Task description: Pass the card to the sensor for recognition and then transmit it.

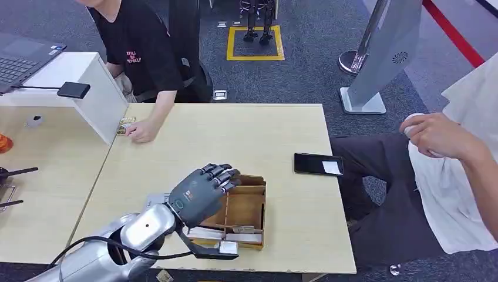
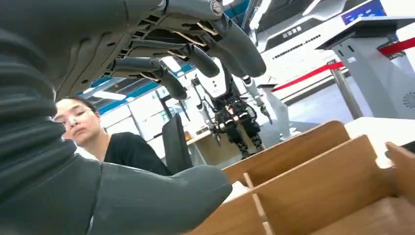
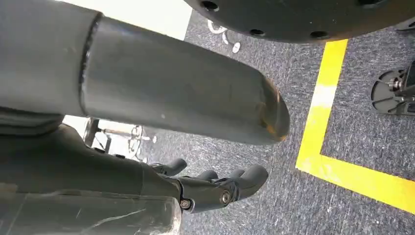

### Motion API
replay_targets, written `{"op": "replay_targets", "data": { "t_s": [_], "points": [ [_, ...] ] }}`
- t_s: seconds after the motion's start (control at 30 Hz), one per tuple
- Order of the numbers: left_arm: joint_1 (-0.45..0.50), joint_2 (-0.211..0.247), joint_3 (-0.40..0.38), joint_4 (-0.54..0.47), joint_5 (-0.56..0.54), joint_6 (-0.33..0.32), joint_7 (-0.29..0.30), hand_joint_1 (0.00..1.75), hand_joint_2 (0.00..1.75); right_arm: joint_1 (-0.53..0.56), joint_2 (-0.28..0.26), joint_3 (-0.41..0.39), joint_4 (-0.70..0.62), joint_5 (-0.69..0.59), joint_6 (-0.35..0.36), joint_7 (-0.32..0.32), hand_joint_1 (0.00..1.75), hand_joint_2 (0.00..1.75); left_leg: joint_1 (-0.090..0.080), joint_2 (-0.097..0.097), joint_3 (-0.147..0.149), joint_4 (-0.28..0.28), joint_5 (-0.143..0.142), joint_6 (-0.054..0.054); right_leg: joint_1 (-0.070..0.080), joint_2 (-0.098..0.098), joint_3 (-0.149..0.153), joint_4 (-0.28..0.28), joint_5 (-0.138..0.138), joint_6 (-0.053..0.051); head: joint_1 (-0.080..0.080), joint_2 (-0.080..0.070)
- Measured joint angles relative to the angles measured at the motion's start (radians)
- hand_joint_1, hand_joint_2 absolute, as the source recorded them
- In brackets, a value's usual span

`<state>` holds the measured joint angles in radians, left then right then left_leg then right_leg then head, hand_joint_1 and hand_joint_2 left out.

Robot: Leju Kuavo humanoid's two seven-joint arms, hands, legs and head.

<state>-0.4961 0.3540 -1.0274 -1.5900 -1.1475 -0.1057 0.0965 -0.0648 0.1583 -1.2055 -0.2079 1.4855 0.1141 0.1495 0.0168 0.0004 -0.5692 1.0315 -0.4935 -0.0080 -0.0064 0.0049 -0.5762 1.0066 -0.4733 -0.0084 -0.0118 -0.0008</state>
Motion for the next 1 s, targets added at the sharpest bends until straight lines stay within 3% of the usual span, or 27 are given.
{"op": "replay_targets", "data": {
  "t_s": [0.5, 1.0],
  "points": [
    [-0.053, 0.01, 0.015, 0.057, 0.016, -0.087, -0.026, 0.45, 1.75, 0.001, -0.004, 0.011, 0.0, 0.003, 0.009, 0.003, 0.0, 0.0, 0.0, 0.0, 0.0, 0.0, 0.0, 0.0, 0.0, 0.0, 0.0, 0.0, 0.0, 0.0, 0.0, 0.0],
    [-0.068, 0.039, 0.023, 0.105, 0.019, -0.09, -0.012, 0.45, 1.75, 0.001, -0.006, 0.012, 0.0, 0.003, 0.008, 0.006, 0.0, 0.0, 0.0, 0.0, 0.0, 0.0, 0.0, 0.0, 0.0, 0.0, 0.0, 0.0, 0.0, 0.0, 0.0, 0.0]
  ]
}}
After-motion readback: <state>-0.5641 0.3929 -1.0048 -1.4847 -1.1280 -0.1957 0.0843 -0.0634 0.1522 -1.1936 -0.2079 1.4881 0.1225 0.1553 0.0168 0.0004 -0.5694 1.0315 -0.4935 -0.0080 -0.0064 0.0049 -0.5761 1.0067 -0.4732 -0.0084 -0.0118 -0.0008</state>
